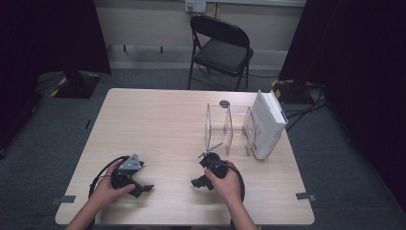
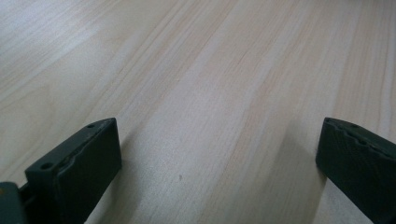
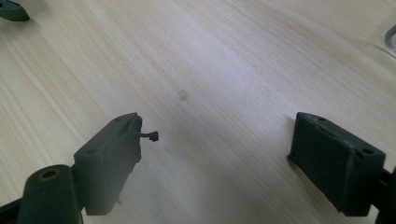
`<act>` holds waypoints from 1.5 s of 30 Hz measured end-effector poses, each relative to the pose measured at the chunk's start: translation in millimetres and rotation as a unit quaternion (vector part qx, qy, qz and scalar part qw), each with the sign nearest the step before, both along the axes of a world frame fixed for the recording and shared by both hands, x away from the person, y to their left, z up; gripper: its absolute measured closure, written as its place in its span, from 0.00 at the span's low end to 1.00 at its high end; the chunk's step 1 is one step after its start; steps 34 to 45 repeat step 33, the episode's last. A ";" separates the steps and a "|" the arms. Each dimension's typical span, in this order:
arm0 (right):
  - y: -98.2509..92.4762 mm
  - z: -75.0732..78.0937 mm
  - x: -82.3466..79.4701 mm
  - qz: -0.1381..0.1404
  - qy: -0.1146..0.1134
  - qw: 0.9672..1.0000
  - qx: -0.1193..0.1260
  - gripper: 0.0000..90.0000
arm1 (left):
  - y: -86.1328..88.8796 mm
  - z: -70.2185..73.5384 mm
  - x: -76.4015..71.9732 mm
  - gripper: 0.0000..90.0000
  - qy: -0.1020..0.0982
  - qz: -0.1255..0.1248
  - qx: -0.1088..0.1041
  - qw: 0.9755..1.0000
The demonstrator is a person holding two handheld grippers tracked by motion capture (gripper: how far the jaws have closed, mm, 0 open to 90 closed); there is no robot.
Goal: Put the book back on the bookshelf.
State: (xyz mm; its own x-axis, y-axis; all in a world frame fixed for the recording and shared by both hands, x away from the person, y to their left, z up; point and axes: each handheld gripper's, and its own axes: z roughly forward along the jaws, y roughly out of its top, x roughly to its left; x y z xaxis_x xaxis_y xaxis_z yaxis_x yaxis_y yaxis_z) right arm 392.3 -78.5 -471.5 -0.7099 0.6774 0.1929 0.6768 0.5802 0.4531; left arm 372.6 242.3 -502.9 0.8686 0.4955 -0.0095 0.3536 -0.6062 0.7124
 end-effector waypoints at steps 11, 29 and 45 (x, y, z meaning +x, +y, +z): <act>14.1 -5.7 -7.8 0.027 -0.055 0.998 -0.025 0.12 | 0.0 0.0 0.0 0.00 0.000 0.000 0.000 1.000; 7.5 -19.7 -25.1 0.021 -0.141 0.990 0.010 0.11 | 0.1 0.0 0.0 0.00 0.000 0.000 0.000 1.000; 6.1 -21.5 -26.8 0.018 -0.149 0.989 0.016 0.11 | 0.0 0.0 0.0 0.00 0.000 0.000 0.000 1.000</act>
